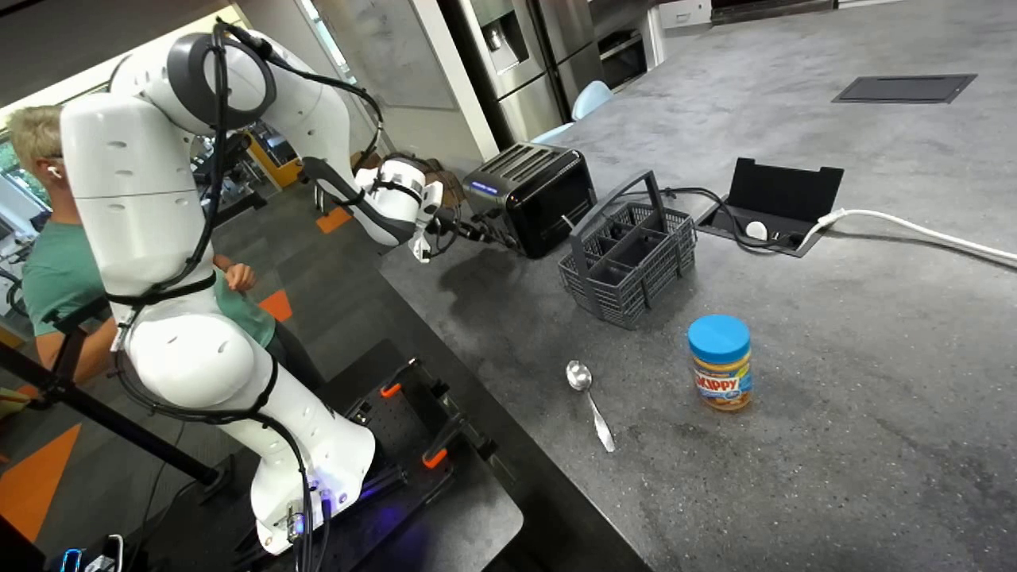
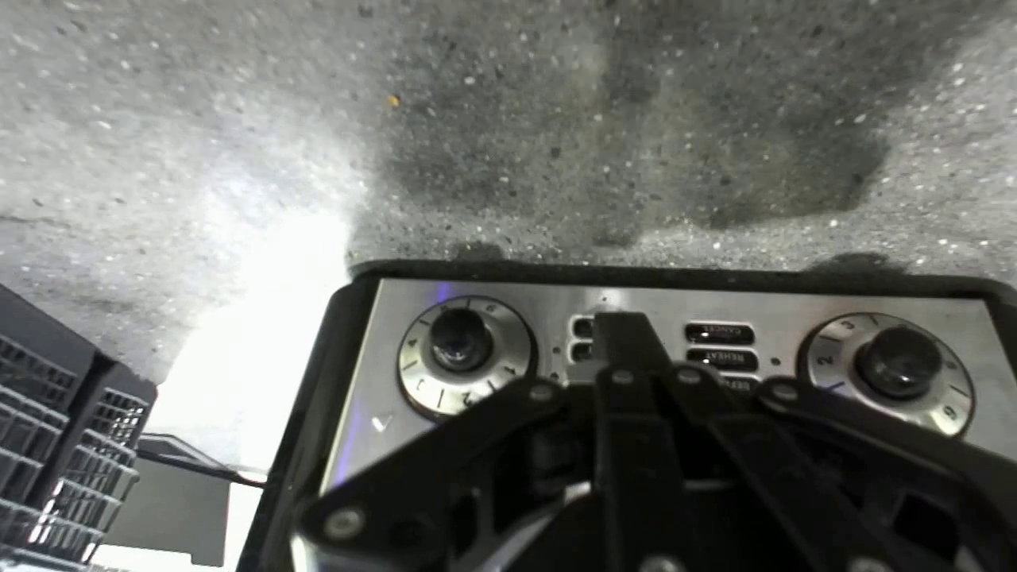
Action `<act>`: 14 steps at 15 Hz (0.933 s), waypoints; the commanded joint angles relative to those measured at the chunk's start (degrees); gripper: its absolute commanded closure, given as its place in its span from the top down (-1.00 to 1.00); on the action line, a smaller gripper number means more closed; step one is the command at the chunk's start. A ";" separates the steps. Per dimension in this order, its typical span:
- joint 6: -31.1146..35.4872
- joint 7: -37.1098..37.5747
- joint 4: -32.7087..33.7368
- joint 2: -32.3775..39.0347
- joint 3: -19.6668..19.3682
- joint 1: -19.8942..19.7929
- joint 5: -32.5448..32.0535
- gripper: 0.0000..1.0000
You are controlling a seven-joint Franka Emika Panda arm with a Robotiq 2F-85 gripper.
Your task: Push the right toaster lever down
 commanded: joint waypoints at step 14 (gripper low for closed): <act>1.04 -6.19 -24.82 -38.65 3.77 2.29 8.61 -1.00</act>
